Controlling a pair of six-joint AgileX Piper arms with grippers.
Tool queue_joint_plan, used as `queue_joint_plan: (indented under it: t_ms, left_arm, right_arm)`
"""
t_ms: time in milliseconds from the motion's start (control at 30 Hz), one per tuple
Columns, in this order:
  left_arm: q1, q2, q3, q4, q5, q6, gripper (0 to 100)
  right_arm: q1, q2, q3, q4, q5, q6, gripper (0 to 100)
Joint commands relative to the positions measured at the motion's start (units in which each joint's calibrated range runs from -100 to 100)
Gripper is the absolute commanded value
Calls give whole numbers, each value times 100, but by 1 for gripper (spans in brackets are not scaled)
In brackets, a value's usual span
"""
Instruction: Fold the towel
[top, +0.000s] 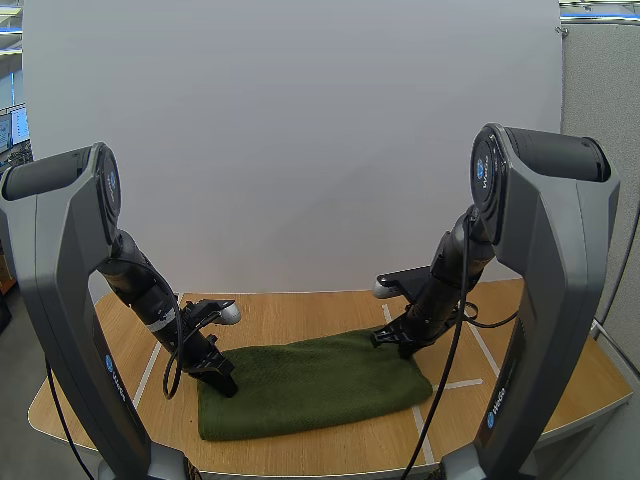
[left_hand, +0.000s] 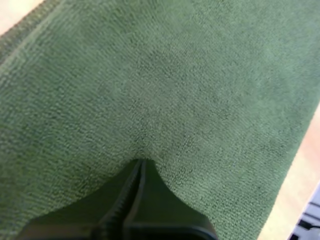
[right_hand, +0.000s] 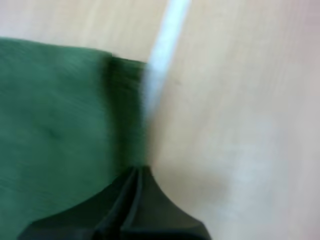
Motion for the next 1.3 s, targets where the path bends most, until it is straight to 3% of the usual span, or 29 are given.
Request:
queue_joint_plan:
  t_ms: [0, 167, 533, 567, 633, 700, 733, 767, 800, 867, 967, 1033, 1267]
  left_arm:
    - [2, 42, -206, 333, -757, -92, 0]
    - [2, 42, -461, 180, -676, -125, 0]
    - [37, -30, -548, -173, 413, -145, 0]
    - [44, -60, -548, -174, 434, -145, 0]
    - [44, -89, -548, -174, 466, -145, 0]
    - [44, -84, -548, -174, 489, -145, 0]
    - [44, -84, -548, -185, 490, -145, 0]
    - [44, -84, -548, -198, 490, -145, 0]
    - [44, -84, -548, -213, 472, -145, 0]
    - [44, -84, -548, -225, 404, -153, 0]
    - [44, -84, -548, -208, 164, -226, 0]
    - [44, -84, -548, -185, 66, -242, 0]
    - [44, -84, -454, -173, -421, -249, 0]
  right_arm:
    - [-16, -462, 32, 392, -98, -309, 0]
    - [57, -728, 32, 1043, 191, -678, 0]
    - [53, -728, 32, 1042, 256, -701, 0]
    - [53, -728, 32, 1088, 325, -701, 4]
    - [53, -716, 32, 1202, 442, -701, 29]
    - [53, -680, 32, 1375, 541, -701, 68]
    - [53, -642, 32, 1439, 566, -732, 82]
    - [53, -571, 32, 1473, 656, -772, 94]
    - [53, -504, 32, 1473, 729, -772, 96]
    - [53, -281, 32, 1487, 981, -772, 88]
    - [53, -48, 32, 1722, 1178, -782, 67]
    - [53, 2, 32, 1860, 1178, -838, 61]
    - [53, 1, 32, 1690, 1178, -1007, 66]
